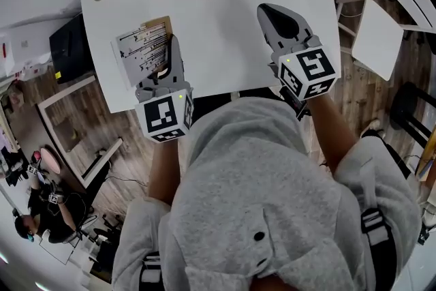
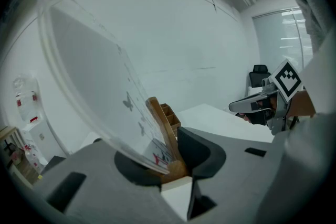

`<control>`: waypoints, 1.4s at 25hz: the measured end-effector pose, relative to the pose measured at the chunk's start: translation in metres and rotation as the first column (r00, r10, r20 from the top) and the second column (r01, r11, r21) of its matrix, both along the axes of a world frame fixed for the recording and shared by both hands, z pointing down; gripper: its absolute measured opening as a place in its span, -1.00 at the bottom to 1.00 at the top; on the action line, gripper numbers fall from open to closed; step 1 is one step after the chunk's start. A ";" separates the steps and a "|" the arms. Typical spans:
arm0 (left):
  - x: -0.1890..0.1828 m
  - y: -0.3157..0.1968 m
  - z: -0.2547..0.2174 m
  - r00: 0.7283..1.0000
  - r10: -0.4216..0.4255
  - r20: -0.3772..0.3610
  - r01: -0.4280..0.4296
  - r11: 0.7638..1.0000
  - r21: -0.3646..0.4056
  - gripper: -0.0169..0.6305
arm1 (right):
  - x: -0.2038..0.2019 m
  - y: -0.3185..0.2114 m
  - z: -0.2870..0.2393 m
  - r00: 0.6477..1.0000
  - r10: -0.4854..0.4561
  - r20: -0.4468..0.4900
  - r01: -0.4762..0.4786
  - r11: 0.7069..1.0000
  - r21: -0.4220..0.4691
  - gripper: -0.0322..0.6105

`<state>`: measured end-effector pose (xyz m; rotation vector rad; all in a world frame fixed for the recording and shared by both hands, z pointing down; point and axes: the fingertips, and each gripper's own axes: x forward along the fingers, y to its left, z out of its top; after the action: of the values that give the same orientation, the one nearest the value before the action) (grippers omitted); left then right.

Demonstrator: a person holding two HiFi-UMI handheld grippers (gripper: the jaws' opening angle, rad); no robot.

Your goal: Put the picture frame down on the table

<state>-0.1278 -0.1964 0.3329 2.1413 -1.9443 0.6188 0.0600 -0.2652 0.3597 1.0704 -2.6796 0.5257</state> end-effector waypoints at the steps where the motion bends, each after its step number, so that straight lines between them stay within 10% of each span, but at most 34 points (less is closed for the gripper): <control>1: -0.001 -0.001 0.001 1.000 -0.001 0.003 0.001 1.000 -0.003 -0.60 | -0.002 0.000 0.001 1.000 -0.002 0.000 0.002 1.000 -0.003 -0.82; 35: -0.080 -0.025 0.115 0.995 0.053 -0.085 -0.064 0.989 -0.133 -0.60 | -0.079 -0.008 0.072 0.986 0.076 -0.149 -0.084 0.995 -0.047 -0.82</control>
<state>-0.2077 -0.2212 0.4481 2.1125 -1.7508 0.6441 -0.0189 -0.2730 0.4314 1.1577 -2.4905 0.5082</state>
